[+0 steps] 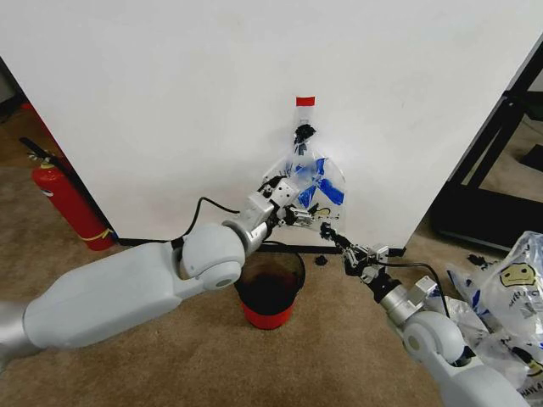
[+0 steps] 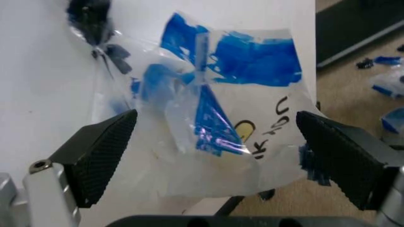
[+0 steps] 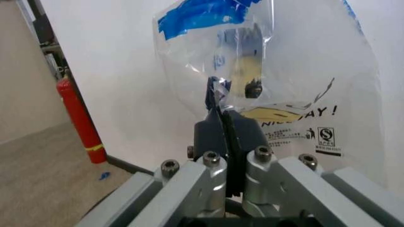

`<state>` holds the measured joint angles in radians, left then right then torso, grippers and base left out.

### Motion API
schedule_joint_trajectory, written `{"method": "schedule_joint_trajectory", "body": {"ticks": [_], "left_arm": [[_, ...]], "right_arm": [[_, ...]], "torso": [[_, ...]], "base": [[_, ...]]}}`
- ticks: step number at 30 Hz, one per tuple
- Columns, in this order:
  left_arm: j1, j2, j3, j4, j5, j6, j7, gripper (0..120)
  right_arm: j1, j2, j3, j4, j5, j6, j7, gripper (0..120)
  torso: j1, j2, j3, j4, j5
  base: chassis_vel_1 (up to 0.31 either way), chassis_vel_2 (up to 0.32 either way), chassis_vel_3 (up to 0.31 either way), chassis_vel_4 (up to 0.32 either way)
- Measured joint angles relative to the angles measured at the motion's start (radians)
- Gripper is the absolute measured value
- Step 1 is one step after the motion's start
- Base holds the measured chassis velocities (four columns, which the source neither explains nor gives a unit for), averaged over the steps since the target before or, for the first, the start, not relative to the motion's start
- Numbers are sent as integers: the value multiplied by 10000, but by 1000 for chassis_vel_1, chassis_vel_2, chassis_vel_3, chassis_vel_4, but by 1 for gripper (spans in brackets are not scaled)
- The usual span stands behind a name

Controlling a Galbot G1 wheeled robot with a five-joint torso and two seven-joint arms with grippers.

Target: Pick up the garbage bag from the wall and place it over the trash bin.

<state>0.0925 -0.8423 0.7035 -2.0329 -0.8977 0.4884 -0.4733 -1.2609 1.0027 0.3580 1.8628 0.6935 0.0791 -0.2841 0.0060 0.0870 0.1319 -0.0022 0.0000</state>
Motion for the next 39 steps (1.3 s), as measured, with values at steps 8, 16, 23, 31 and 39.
{"method": "schedule_joint_trajectory", "body": {"ticks": [8, 16, 23, 31, 39], "left_arm": [[-622, -827, 731, 667, -361, 538, -437, 98], [-688, -1104, 845, 1297, -99, 415, -420, 96], [-667, -1150, 921, 1483, 194, 348, -412, 93], [-680, -1230, 908, 1618, 263, 100, -522, 66], [-485, -1222, 886, 1811, 297, 49, -511, 34]], "right_arm": [[-82, -74, 167, 110, 18, 0, -35, 0], [-164, -95, 244, 163, 88, 0, -142, 0], [-165, -139, 223, 204, 189, -1, -195, 0], [-213, -194, 298, 266, 264, -12, -205, 0], [-197, -191, 312, 256, 331, -39, -219, 0]], "torso": [[0, 0, 0, -1, 1], [0, 0, 0, 0, 1], [-1, 0, 0, 0, -1], [-1, 0, 0, 0, 0], [-1, 0, 0, 0, 0]], "base": [[0, 0, 0, 0], [0, 0, 0, 0], [0, 0, 0, 0], [0, 0, 0, 0], [0, 0, 0, 0]]}}
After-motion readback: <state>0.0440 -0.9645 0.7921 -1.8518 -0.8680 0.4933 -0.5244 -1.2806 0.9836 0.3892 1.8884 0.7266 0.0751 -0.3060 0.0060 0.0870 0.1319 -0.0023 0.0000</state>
